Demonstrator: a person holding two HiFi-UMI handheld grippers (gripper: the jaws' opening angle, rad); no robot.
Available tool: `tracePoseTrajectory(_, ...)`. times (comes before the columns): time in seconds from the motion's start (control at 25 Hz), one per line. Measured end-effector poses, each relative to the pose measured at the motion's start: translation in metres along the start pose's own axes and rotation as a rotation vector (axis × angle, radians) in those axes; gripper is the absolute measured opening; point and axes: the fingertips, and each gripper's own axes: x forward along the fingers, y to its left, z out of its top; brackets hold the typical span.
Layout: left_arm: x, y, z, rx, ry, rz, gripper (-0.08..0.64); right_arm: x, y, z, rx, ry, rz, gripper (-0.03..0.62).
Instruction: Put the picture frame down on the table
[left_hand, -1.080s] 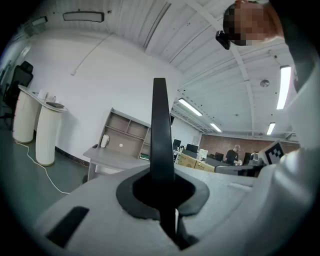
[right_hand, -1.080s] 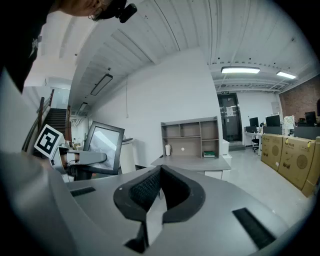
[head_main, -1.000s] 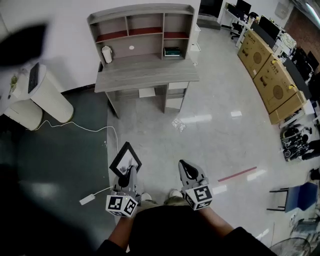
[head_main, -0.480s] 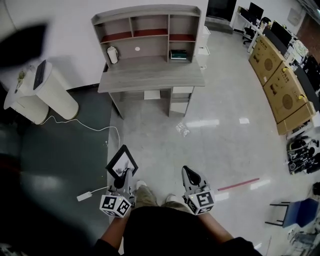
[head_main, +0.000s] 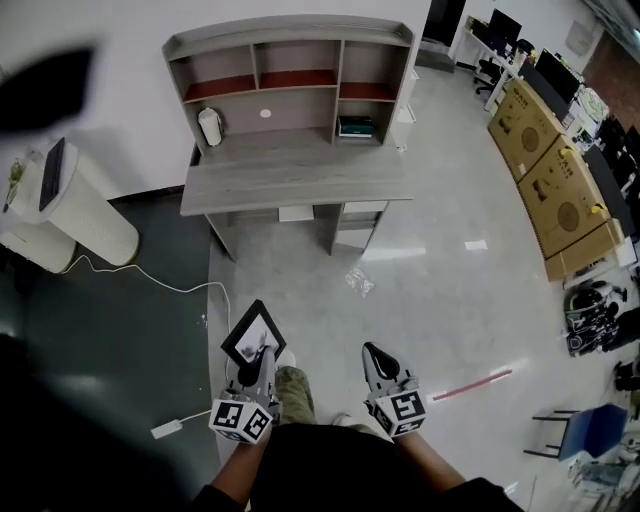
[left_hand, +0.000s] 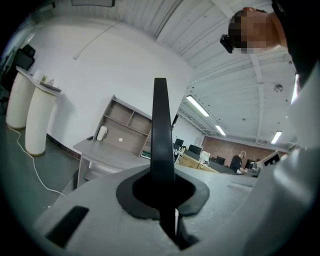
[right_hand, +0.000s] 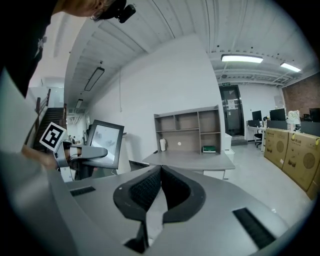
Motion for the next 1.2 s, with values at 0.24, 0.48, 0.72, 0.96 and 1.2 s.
tracePoseTrajectory(0.24,0.064,0.089,0.06,-0.039,-0.002,-0.043,0.026,0.124,-0.001,0.058,0.018,0.014,-0.013,0.012)
tracePoseTrajectory(0.48,0.102,0.157,0.109,-0.032,-0.008,-0.085,0.026,0.207,0.019,0.105,-0.066,0.014,-0.028,0.012)
tracePoseTrajectory(0.72,0.135,0.192,0.133,-0.053,-0.012,-0.075,0.026,0.26,0.024,0.123,-0.03,0.024,-0.021,0.012)
tracePoseTrajectory(0.96,0.185,0.223,0.128,-0.13,0.047,-0.096,0.026,0.324,0.004,0.128,-0.035,0.003,0.02,0.012)
tracePoseTrajectory(1.2,0.266,0.247,0.117,-0.205,0.134,-0.099,0.026,0.4,-0.046,0.127,-0.002,0.023,0.036,0.012)
